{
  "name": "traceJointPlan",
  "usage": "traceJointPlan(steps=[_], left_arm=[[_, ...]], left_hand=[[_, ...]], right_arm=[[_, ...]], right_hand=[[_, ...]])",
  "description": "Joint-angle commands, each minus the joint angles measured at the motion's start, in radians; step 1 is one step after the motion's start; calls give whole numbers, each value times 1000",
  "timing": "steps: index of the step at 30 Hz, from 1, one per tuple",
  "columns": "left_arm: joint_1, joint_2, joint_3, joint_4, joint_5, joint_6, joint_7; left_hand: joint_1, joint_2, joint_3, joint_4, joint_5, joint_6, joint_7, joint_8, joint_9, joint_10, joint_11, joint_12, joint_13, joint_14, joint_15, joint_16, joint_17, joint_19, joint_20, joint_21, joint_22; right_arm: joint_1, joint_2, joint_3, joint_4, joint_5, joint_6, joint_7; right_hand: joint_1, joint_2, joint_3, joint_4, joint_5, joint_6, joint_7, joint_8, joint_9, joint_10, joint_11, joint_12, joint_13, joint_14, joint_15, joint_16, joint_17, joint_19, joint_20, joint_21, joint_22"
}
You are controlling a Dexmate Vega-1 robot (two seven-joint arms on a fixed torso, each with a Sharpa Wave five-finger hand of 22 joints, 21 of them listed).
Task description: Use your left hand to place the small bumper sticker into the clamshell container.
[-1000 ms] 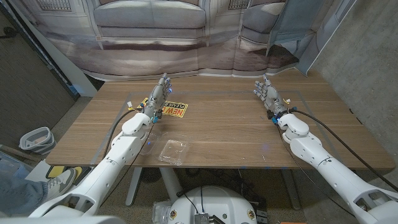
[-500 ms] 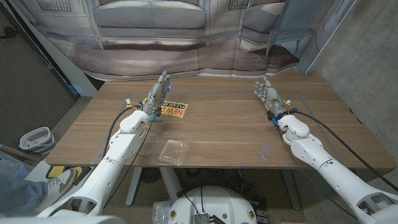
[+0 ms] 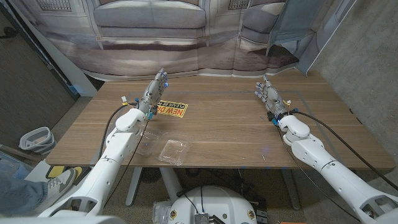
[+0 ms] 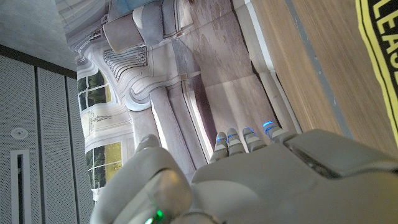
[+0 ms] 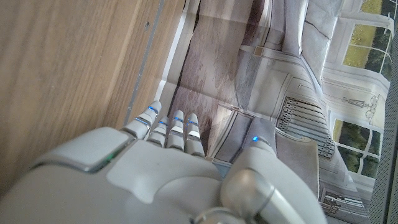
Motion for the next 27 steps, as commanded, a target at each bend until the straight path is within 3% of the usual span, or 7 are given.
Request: traceJointPlan(steps=[1, 27], left_arm=[[-2, -5, -29, 32, 28, -71, -22], [4, 45, -44, 45, 34, -102, -74]], left_hand=[[14, -1, 1, -6, 3, 12, -2, 6, 2, 11, -5, 7, 3, 7, -1, 6, 3, 9, -45, 8, 3], [28, -1, -3, -15, 8, 32, -3, 8, 3, 32, -6, 8, 3, 33, -1, 9, 3, 40, -43, 14, 1]], right_arm=[[-9, 7, 1, -16, -9, 5, -25], [6, 46, -25, -4, -45, 31, -41]], right_hand=[[6, 5, 3, -3, 1, 6, 1, 4, 4, 12, 2, 2, 6, 6, 7, 4, 3, 9, -19, 2, 2], [11, 11, 3, -6, -2, 23, -6, 10, 4, 26, -4, 5, 6, 24, -1, 7, 3, 12, -20, 1, 2]])
